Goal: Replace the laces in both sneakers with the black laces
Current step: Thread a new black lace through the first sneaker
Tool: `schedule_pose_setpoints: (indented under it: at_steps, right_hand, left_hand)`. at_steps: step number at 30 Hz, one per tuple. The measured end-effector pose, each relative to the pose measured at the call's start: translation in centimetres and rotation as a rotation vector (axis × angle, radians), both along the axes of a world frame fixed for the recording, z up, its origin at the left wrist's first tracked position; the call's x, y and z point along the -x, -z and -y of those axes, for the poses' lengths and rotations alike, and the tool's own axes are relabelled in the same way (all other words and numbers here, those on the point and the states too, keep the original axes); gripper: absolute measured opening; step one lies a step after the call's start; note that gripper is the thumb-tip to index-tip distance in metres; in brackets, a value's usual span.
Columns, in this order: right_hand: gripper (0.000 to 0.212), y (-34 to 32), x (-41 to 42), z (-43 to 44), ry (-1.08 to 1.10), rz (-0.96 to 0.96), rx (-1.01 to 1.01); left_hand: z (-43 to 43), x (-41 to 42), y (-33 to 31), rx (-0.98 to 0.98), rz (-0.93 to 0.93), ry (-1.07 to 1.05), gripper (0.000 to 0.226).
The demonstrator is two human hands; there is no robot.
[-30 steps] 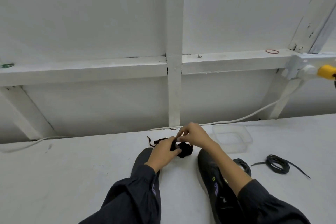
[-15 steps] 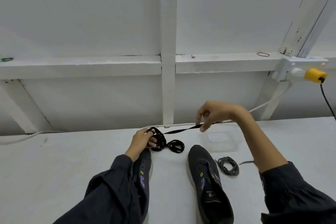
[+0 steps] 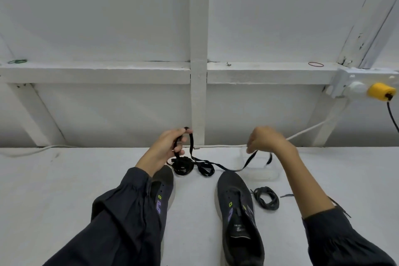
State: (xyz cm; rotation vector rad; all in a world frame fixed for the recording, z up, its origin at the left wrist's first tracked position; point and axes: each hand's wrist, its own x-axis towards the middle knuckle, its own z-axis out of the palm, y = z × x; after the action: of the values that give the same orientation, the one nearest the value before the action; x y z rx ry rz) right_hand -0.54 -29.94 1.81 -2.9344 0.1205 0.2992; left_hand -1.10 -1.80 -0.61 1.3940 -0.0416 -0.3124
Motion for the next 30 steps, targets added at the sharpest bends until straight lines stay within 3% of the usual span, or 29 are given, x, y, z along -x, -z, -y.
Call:
schedule_pose_setpoints:
  at_steps: [5, 8, 10, 17, 22, 26, 30]
  right_hand:
    - [0.065, -1.4, 1.2, -5.0, -0.322, -0.008, -0.768]
    - [0.034, -2.2, 1.5, -7.0, -0.495, -0.119, -1.026]
    - [0.019, -2.9, 1.5, -7.1, -0.547, -0.17, -1.003]
    - [0.021, 1.5, 1.5, -6.8, -0.575, -0.295, -0.811]
    - [0.022, 2.5, 1.0, -7.4, -0.344, 0.011, -0.986]
    - [0.011, 3.2, 1.3, -8.9, -0.49, -0.12, -1.007]
    - [0.02, 3.5, 2.6, -8.1, -0.477, -0.183, -1.094]
  left_hand:
    - [2.4, 0.9, -4.0, -0.058, 0.155, 0.205, 0.023]
    - [3.3, 1.1, -5.2, -0.053, 0.237, 0.196, 0.02]
    - [3.3, 0.8, -5.5, 0.012, 0.252, 0.117, 0.02]
    - [2.2, -1.4, -7.4, 0.233, 0.249, -0.068, 0.016]
    - [2.4, -2.2, -9.1, 0.255, 0.244, -0.008, 0.018]
    - [3.2, -2.4, -10.5, 0.241, 0.268, 0.024, 0.017]
    - [2.1, -3.9, -11.3, 0.276, 0.281, -0.126, 0.016]
